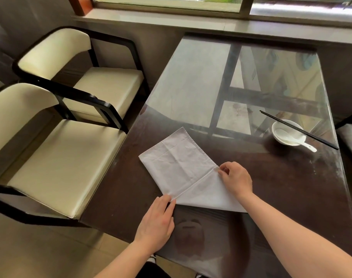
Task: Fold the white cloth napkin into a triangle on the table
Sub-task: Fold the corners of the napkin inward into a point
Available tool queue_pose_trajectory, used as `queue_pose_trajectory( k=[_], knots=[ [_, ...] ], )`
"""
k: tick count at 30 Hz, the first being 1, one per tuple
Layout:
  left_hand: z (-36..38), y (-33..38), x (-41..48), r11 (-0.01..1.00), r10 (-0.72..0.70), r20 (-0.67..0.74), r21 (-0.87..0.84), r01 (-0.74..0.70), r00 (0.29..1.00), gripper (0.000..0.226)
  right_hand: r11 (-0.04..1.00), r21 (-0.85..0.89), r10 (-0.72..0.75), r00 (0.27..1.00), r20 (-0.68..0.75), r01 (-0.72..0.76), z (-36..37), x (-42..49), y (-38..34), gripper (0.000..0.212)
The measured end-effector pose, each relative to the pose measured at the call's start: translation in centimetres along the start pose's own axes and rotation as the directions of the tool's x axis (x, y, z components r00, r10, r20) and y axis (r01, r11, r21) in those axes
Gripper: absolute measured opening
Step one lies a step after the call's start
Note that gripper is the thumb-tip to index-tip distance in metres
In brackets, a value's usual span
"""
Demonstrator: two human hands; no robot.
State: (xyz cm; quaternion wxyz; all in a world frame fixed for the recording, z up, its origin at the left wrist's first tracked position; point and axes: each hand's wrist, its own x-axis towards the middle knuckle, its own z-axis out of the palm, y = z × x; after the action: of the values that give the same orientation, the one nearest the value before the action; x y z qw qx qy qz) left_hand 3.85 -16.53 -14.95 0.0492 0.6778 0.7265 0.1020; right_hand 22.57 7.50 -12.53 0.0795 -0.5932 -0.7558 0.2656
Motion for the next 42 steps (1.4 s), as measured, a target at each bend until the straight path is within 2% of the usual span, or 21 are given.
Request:
queue_pose_trajectory(
  k=[5, 11, 15, 20, 25, 30, 39, 42],
  knots=[
    [0.0, 0.1, 0.0, 0.999, 0.005, 0.036, 0.043, -0.006, 0.999, 0.052, 1.000, 0.013, -0.007, 0.999, 0.045, 0.007, -0.3, 0.2, 0.0, 0.013],
    [-0.9, 0.8, 1.3, 1.000, -0.009, 0.068, 0.013, 0.008, 0.998, 0.055, 0.995, 0.102, -0.010, 1.000, -0.010, 0.011, -1.1, -1.9, 1.9, 0.022],
    [-0.6, 1.4, 2.7, 0.996, 0.069, 0.179, 0.038, -0.076, 0.981, 0.064, 0.996, 0.066, 0.071, 0.997, -0.041, -0.068, -2.1, -5.3, 4.7, 0.022],
    [0.3, 1.3, 2.3, 0.987, 0.093, 0.268, 0.102, -0.124, 0.959, 0.070, 0.984, -0.001, 0.179, 0.982, -0.059, -0.179, -3.7, -8.2, 8.0, 0.018],
    [0.8, 1.4, 2.2, 0.980, 0.097, 0.282, 0.140, -0.141, 0.954, 0.073, 0.977, -0.038, 0.208, 0.977, -0.039, -0.210, -4.1, -9.8, 9.2, 0.017],
    [0.9, 1.5, 2.1, 0.979, 0.093, 0.301, 0.148, -0.143, 0.949, 0.073, 0.969, -0.003, 0.248, 0.968, -0.026, -0.248, -4.0, -10.5, 9.0, 0.013],
    [0.8, 1.5, 2.1, 0.979, 0.086, 0.320, 0.149, -0.139, 0.944, 0.073, 0.959, 0.030, 0.282, 0.956, -0.075, -0.281, -4.0, -10.7, 9.0, 0.010],
    [0.8, 1.5, 2.1, 0.979, 0.081, 0.336, 0.148, -0.137, 0.938, 0.072, 0.960, 0.030, 0.279, 0.958, -0.068, -0.278, -4.0, -11.1, 9.3, 0.017]
  ],
)
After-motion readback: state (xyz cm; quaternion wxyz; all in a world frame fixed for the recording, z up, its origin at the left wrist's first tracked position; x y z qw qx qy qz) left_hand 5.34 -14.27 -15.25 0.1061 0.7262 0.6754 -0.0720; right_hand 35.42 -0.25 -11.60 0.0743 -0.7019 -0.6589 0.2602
